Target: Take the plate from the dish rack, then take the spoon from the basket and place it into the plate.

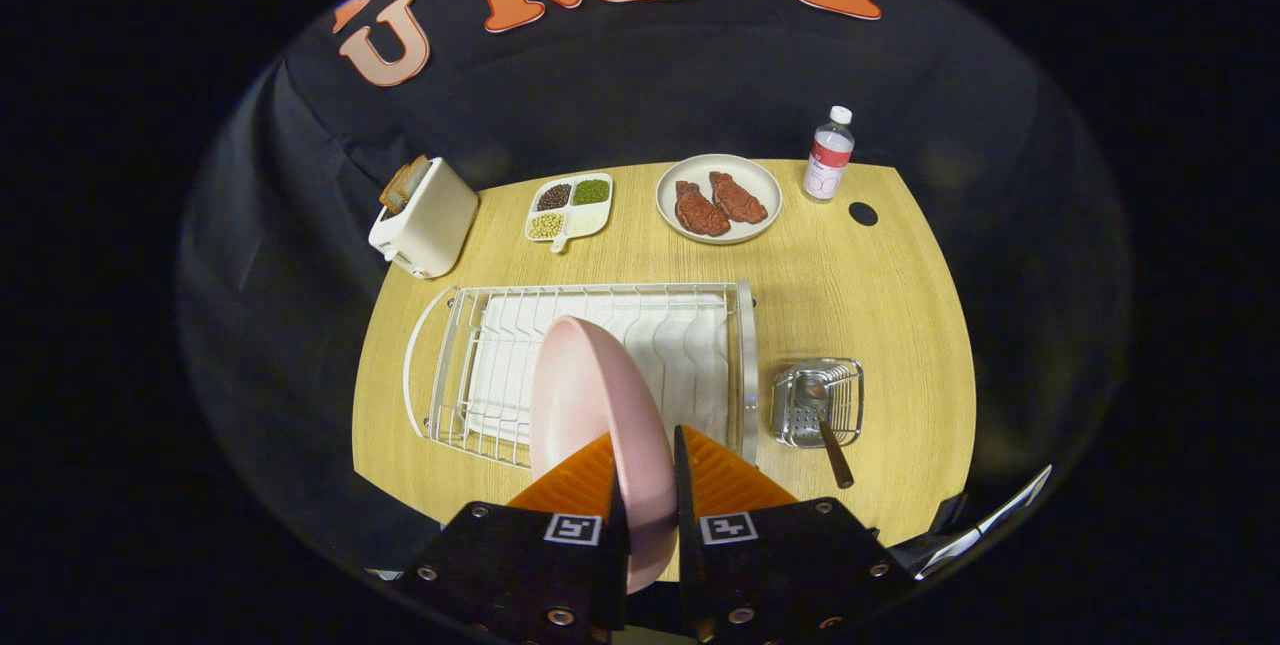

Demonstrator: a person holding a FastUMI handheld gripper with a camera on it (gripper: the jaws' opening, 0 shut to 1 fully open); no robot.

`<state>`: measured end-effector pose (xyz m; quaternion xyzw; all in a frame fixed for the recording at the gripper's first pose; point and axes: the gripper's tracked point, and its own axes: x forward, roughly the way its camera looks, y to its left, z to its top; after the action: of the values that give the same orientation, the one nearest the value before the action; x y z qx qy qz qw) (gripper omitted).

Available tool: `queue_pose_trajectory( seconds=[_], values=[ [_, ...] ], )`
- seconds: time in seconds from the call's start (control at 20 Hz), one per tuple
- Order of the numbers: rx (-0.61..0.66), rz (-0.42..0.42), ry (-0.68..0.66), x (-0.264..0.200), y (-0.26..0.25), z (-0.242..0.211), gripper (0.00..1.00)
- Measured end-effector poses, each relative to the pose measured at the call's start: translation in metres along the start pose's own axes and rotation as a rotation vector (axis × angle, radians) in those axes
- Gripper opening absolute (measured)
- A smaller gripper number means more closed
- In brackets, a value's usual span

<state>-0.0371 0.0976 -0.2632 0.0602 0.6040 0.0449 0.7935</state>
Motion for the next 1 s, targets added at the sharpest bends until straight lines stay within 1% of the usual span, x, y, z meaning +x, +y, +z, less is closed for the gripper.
queue_pose_trajectory(
  seconds=[0.25, 0.5, 0.65, 0.85, 1.0],
  values=[
    [0.007, 0.052, 0.0, -0.005, -0.014, -0.046, 0.22],
    [0.081, 0.097, 0.004, -0.003, -0.024, -0.098, 0.22],
    [0.135, 0.093, 0.035, 0.002, -0.032, -0.125, 0.22],
    [0.148, 0.078, 0.044, 0.008, -0.041, -0.146, 0.22],
    [0.169, 0.08, 0.085, 0.018, -0.04, -0.168, 0.22]
  ],
)
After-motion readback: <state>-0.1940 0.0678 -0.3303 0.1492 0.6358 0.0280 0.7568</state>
